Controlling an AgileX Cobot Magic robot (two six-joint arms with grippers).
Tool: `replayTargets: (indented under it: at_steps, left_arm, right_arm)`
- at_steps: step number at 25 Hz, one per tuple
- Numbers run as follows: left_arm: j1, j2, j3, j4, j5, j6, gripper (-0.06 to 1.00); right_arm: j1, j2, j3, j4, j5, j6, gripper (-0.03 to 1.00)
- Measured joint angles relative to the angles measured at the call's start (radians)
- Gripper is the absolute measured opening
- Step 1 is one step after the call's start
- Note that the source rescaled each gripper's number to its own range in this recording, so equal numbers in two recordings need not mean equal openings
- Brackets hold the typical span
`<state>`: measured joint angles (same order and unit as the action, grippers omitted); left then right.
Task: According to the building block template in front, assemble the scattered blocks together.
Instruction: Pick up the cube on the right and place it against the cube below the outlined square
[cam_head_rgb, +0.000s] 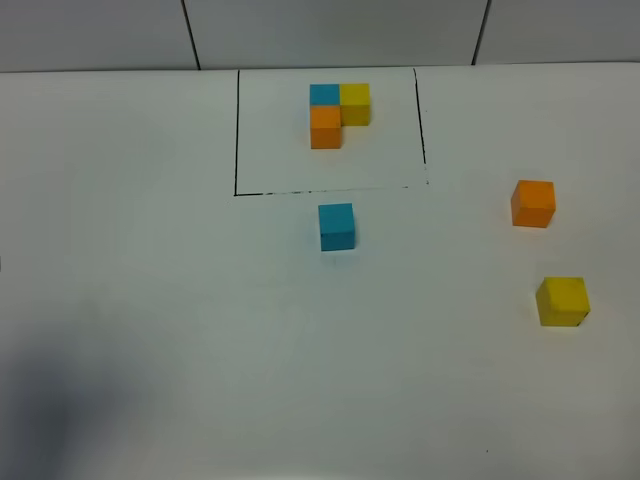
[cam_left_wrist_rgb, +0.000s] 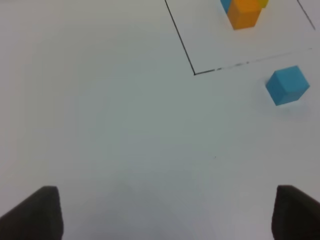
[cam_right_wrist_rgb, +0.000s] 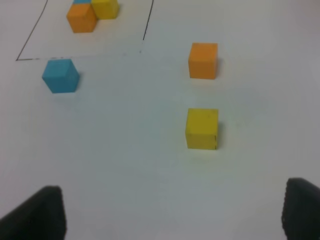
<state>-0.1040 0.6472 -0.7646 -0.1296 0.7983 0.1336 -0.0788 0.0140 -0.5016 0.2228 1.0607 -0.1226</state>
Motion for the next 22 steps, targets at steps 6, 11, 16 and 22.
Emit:
replayTargets:
  at_steps: [6,11,16,22]
  left_arm:
    - [0.0,-0.204,0.09,-0.002,0.029,-0.007,0.76]
    - [0.0,-0.356,0.131,-0.002,0.111,-0.014,0.74]
    - [0.0,-0.483,0.151,-0.02,0.199,-0.027,0.74]
    - [0.0,-0.608,0.219,-0.023,0.268,-0.062,0.73]
  right_arm:
    - [0.0,0.0,0.0,0.0,-0.001,0.0,0.75]
    - [0.0,0.0,0.0,0.002,-0.001,0.0,0.75]
    - [0.0,0.0,0.0,0.002,-0.001,0.0,0.75]
    - [0.0,0.0,0.0,0.002,-0.001,0.0,0.75]
